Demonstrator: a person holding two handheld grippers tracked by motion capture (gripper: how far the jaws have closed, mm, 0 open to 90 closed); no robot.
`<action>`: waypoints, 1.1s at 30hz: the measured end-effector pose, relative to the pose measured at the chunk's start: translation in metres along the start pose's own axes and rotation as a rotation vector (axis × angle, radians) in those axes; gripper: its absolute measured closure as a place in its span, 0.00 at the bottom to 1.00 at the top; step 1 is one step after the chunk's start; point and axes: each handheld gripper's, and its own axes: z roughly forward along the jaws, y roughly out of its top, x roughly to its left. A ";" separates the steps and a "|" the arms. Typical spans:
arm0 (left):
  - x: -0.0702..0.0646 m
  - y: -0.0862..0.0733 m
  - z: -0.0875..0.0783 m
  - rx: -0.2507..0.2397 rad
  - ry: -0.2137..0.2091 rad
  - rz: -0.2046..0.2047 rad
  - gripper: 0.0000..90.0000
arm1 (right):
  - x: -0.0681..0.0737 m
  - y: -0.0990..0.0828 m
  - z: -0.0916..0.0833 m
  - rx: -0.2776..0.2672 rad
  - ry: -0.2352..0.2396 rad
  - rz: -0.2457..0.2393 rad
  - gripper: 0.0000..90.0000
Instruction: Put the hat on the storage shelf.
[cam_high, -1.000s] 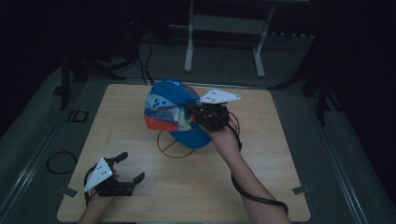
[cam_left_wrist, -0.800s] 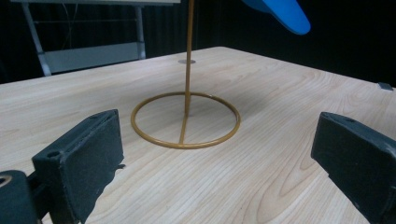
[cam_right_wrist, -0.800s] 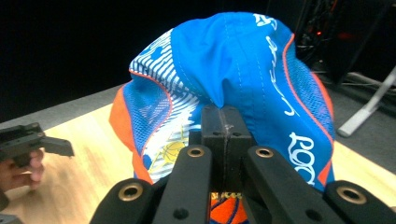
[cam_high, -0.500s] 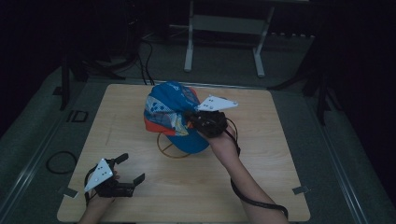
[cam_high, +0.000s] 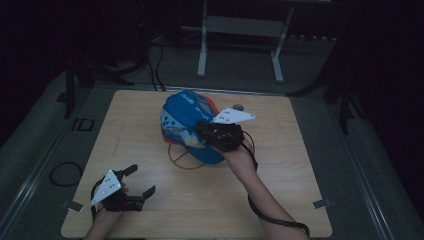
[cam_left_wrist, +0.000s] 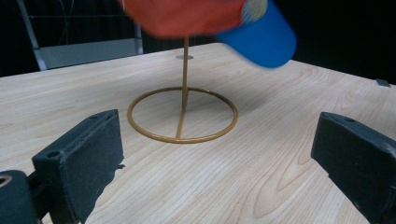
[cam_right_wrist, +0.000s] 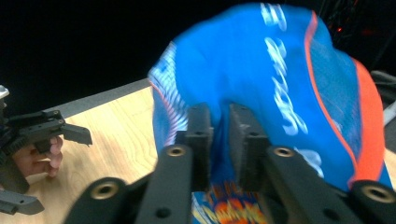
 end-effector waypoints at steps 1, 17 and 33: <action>0.000 0.000 0.000 0.001 0.002 0.000 0.03 | 0.000 0.000 -0.001 0.000 -0.003 -0.005 0.85; 0.000 -0.001 0.001 0.001 -0.004 -0.004 0.03 | 0.003 -0.004 -0.012 -0.015 0.062 -0.041 0.48; -0.001 -0.002 0.001 0.008 -0.007 -0.001 0.03 | 0.008 -0.030 -0.014 0.011 0.157 -0.044 0.15</action>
